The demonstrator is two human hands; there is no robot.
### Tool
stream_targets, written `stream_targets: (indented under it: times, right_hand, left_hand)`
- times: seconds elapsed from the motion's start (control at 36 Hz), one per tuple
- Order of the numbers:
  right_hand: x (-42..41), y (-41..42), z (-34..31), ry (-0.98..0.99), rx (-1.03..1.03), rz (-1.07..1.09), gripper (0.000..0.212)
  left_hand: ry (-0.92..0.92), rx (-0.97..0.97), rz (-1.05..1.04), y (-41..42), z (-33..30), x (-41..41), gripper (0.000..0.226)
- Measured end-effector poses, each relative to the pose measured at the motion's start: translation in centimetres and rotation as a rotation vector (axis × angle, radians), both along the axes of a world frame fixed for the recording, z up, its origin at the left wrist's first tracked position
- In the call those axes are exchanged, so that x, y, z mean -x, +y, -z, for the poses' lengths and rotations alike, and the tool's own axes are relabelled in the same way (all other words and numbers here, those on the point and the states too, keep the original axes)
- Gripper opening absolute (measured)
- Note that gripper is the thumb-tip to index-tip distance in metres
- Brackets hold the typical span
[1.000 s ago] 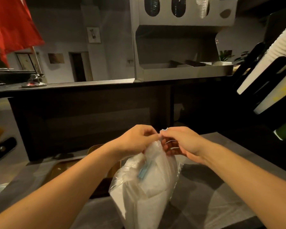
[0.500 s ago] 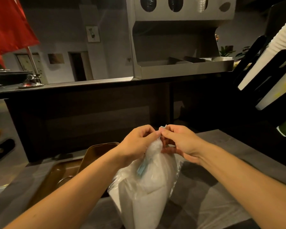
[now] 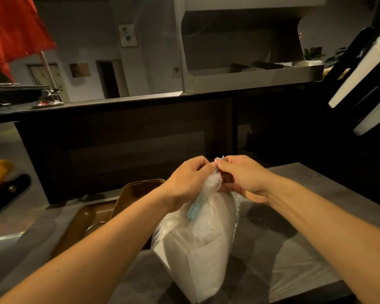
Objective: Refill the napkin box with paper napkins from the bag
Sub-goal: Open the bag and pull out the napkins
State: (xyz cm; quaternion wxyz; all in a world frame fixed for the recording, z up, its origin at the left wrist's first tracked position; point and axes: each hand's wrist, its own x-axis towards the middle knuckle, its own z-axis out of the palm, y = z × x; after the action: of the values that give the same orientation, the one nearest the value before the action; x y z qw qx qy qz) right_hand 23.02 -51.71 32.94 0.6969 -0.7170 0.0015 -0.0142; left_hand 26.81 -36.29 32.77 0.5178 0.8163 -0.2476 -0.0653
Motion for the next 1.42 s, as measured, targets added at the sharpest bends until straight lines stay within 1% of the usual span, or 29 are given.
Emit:
stream_targets:
  times: [0.17, 0.31, 0.53, 0.69, 0.86, 0.92, 1.0, 1.06, 1.14, 1.25, 1.31, 1.36, 1.42]
  right_hand:
    - [0.0, -0.1, 0.0, 0.007, 0.024, -0.007, 0.029]
    - [-0.2, -0.2, 0.2, 0.002, 0.023, 0.004, 0.031]
    - [-0.3, -0.3, 0.3, -0.025, 0.013, 0.015, 0.027]
    - [-0.2, -0.3, 0.2, -0.036, -0.002, 0.052, 0.025]
    - [0.4, -0.4, -0.2, -0.014, 0.024, -0.014, 0.028]
    - [0.5, -0.2, -0.4, -0.031, 0.039, 0.030, 0.030]
    - [0.8, -0.1, -0.5, -0.007, 0.074, 0.105, 0.036]
    - [1.5, -0.4, -0.8, 0.024, 0.148, 0.053, 0.034]
    - [2.9, -0.8, -1.1, 0.102, 0.238, -0.113, 0.038]
    - [4.0, -0.6, -1.4, 0.244, 0.264, -0.345, 0.042]
    - [4.2, -0.2, -1.3, 0.239, 0.266, -0.376, 0.039]
    - [4.1, 0.3, -1.0, 0.217, 0.269, -0.336, 0.037]
    - [3.9, 0.6, -0.7, 0.203, 0.267, -0.298, 0.029]
  left_hand:
    - [-0.037, -0.045, -0.008, -0.3, 0.1, 0.1, 0.029]
    - [-0.067, -0.049, -0.026, -0.6, 0.2, 0.2, 0.031]
    - [-0.123, -0.060, -0.045, -0.8, 0.4, 0.3, 0.033]
    - [-0.086, -0.045, -0.030, -0.8, 0.3, 0.2, 0.035]
    - [-0.077, -0.058, -0.036, -0.7, 0.3, 0.0, 0.035]
    - [-0.048, -0.016, -0.072, -0.9, 0.2, -0.1, 0.035]
    - [-0.009, 0.049, -0.153, -1.0, 0.2, -0.4, 0.039]
    - [0.004, 0.073, -0.191, -1.1, 0.3, -0.5, 0.037]
    - [0.044, 0.100, -0.231, -1.2, 0.2, -0.5, 0.039]
    - [0.076, 0.106, -0.262, -1.0, -0.1, -0.2, 0.038]
    - [0.072, 0.094, -0.273, -0.8, -0.2, -0.2, 0.037]
    - [0.073, 0.076, -0.290, -0.6, -0.2, 0.0, 0.037]
    - [0.073, 0.068, -0.301, -0.4, -0.3, 0.3, 0.042]
